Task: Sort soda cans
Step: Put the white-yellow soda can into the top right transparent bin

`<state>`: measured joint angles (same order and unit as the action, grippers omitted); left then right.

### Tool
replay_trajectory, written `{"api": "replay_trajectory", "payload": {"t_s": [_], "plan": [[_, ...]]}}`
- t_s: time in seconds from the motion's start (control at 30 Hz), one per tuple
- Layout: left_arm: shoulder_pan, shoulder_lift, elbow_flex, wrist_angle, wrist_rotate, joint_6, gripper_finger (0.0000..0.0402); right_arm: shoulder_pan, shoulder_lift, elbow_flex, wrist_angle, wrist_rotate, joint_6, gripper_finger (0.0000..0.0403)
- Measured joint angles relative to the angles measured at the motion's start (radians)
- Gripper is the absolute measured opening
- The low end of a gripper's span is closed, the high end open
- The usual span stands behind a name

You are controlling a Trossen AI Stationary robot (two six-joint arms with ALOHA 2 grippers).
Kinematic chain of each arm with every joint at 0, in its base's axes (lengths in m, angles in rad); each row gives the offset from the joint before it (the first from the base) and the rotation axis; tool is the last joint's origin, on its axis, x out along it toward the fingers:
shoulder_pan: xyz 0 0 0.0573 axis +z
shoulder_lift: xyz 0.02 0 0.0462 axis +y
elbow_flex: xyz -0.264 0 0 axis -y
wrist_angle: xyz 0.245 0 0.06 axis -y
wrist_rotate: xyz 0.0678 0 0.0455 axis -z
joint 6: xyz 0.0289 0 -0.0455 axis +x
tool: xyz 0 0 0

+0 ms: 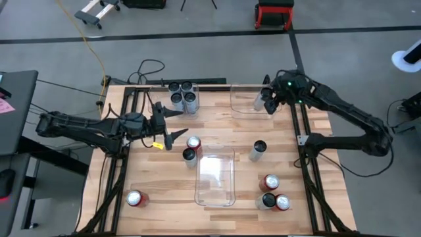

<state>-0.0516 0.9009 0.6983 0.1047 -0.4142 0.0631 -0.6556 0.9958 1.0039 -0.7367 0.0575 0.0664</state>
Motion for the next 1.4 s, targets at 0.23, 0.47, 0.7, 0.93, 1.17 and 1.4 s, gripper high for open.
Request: {"api": "replay_trajectory", "payload": {"t_s": [0.23, 0.47, 0.7, 0.93, 1.17, 1.4], "plan": [[0.0, 0.0, 0.0, 0.0, -0.013, 0.0, 0.0335, -0.085, 0.049, -0.067, 0.039, -0.005, -0.049, 0.022], [0.0, 0.0, 0.0, -0.001, -0.015, -0.017, 0.0335, -0.191, 0.135, -0.091, 0.17, -0.009, -0.096, 0.022], [0.0, 0.0, 0.0, -0.043, -0.017, -0.016, 0.0335, -0.34, 0.218, -0.091, 0.259, -0.112, -0.102, 0.022], [0.0, 0.0, -0.001, -0.066, -0.02, -0.038, 0.0335, -0.418, 0.296, -0.085, 0.28, -0.169, -0.075, 0.022], [0.0, 0.0, -0.001, -0.073, -0.022, -0.049, 0.0335, -0.411, 0.284, -0.089, 0.271, -0.167, -0.098, 0.0247], [0.0, 0.0, -0.001, -0.088, -0.022, -0.075, 0.0335, -0.401, 0.214, -0.093, 0.246, -0.161, -0.111, 0.0319]]}}
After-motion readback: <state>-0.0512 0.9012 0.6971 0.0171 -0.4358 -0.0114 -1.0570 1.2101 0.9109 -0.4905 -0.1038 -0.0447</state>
